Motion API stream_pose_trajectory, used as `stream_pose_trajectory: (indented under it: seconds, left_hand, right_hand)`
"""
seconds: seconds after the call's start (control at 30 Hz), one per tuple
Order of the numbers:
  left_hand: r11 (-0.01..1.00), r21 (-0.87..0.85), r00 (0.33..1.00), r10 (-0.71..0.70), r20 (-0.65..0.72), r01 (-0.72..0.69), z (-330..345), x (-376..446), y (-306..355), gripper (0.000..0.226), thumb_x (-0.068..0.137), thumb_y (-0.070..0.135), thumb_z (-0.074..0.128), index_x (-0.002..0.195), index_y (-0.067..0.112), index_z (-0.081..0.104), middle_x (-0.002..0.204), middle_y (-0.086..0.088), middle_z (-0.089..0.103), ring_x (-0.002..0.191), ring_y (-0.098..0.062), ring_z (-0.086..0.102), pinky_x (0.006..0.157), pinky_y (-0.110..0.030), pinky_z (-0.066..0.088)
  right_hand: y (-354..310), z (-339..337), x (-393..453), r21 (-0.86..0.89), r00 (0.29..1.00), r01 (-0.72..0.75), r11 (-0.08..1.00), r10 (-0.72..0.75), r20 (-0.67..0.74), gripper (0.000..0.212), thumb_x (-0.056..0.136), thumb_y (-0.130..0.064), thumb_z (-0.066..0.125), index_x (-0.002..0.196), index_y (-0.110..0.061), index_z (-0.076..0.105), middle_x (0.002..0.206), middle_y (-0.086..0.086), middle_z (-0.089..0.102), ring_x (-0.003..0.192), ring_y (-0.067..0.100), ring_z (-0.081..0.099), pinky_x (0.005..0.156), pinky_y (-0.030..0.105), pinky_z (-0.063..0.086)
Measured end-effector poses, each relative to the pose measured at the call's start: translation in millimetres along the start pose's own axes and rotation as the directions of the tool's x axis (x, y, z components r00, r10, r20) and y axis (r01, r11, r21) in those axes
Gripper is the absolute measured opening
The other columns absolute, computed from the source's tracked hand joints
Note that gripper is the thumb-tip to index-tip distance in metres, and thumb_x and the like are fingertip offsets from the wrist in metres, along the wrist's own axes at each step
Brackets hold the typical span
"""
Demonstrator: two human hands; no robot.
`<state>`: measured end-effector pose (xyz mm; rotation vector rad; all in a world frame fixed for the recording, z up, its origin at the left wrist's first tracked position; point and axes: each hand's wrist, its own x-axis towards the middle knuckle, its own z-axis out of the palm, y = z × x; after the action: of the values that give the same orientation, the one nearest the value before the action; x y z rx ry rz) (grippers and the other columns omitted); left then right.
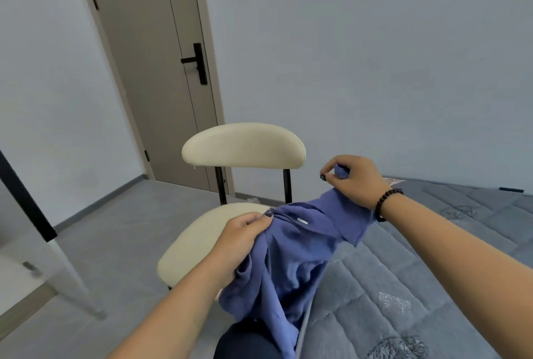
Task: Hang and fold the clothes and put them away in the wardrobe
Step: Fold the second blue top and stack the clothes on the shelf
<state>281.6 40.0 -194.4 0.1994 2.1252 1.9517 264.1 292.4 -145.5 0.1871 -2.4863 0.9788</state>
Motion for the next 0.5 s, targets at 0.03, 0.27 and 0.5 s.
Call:
stream_pose_trajectory:
  seconds: [0.03, 0.27, 0.5]
  left_hand:
    - [0.998, -0.062, 1.000, -0.024, -0.004, 0.024, 0.6, -0.6, 6.0, 0.030, 0.094, 0.028, 0.059, 0.095, -0.001, 0.066, 0.095, -0.023, 0.070, 0.084, -0.028, 0.065, 0.082, -0.040, 0.048]
    - [0.917, -0.398, 0.999, -0.007, -0.046, -0.012, 0.9, 6.3, 29.2, 0.018, 0.097, 0.011, 0.050, 0.091, 0.004, 0.066, 0.075, -0.009, 0.068, 0.063, -0.017, 0.066, 0.056, -0.021, 0.053]
    - [0.869, -0.480, 0.993, 0.090, -0.081, -0.118, 4.9, 14.9, 62.3, 0.018, 0.097, 0.004, 0.046, 0.096, 0.000, 0.064, 0.090, -0.018, 0.073, 0.078, -0.023, 0.073, 0.061, -0.026, 0.058]
  right_hand:
    - [1.2, 7.0, -0.6, -0.008, 0.999, -0.015, 1.000, 0.015, 0.029, 0.007, 0.085, -0.009, 0.064, 0.085, -0.010, 0.071, 0.083, -0.017, 0.066, 0.081, 0.001, 0.061, 0.069, 0.004, 0.042]
    - [-25.6, 40.2, -20.8, 0.206, 0.994, -0.020, 0.978, 0.043, -0.104, 0.006, 0.083, -0.016, 0.070, 0.086, -0.021, 0.068, 0.086, -0.007, 0.068, 0.082, 0.007, 0.062, 0.073, 0.006, 0.043]
    - [-75.3, 43.2, -35.9, 0.252, 0.994, 0.100, 0.962, -0.109, 0.020, 0.046, 0.062, -0.042, 0.081, 0.102, -0.028, 0.063, 0.095, -0.015, 0.063, 0.084, 0.000, 0.059, 0.070, 0.009, 0.046]
